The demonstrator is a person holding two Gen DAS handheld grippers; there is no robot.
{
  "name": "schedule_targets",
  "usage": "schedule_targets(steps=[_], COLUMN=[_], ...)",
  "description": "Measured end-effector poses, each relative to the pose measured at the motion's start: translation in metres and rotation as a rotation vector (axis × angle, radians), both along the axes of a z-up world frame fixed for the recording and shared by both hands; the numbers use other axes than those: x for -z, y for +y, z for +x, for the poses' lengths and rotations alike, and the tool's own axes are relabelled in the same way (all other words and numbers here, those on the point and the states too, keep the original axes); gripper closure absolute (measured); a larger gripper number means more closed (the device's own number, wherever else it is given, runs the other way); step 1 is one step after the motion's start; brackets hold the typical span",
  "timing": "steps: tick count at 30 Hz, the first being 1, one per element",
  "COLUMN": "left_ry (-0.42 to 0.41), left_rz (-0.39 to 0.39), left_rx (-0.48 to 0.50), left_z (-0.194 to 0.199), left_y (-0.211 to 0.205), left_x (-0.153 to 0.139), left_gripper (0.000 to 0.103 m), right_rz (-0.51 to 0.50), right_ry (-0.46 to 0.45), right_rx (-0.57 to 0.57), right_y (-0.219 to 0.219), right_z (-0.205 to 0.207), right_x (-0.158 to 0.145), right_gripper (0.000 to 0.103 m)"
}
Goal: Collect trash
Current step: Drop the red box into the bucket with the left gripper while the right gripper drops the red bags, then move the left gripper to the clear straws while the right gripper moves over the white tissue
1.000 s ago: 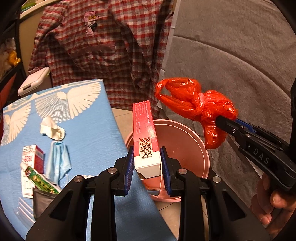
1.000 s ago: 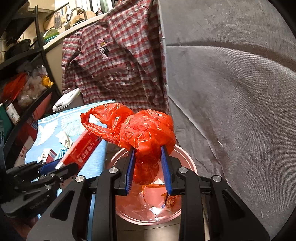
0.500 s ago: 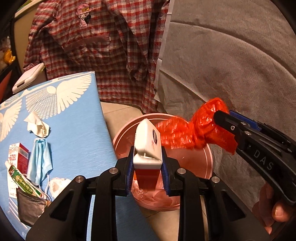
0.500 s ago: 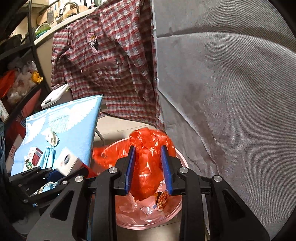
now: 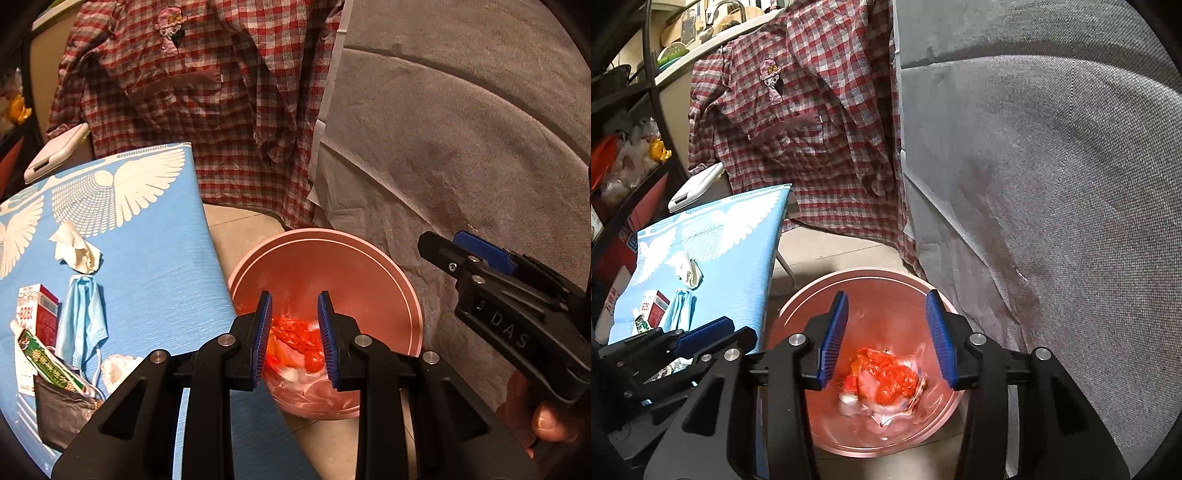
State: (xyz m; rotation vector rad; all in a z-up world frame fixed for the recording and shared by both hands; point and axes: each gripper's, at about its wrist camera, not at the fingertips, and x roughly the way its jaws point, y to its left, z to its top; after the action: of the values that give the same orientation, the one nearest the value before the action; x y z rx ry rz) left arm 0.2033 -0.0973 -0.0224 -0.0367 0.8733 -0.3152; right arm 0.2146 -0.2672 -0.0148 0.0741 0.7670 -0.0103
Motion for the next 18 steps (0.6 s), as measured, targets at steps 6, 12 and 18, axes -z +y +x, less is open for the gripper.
schedule_targets(steps=[6,12,18], left_ry=[-0.034,-0.077,-0.117], left_rz=[-0.004,-0.003,-0.012], left_rx=[-0.028,-0.075,-0.15], left_z=[-0.008,-0.023,-0.041], left_y=[0.021,0.064,0.124], left_x=[-0.014,-0.034,-0.055], left_gripper=[0.077,0.077,0.077], right_rz=[-0.002,0.004,0.005], right_ry=[-0.02,-0.064,-0.117], right_rx=[-0.014,-0.05,-0.109], right_y=[0.005,0.017,0.039], right_z=[-0.005,-0.017,-0.034], right_x=[-0.006,-0.018,-0.033], right_gripper=[0.058,0.058,0.058])
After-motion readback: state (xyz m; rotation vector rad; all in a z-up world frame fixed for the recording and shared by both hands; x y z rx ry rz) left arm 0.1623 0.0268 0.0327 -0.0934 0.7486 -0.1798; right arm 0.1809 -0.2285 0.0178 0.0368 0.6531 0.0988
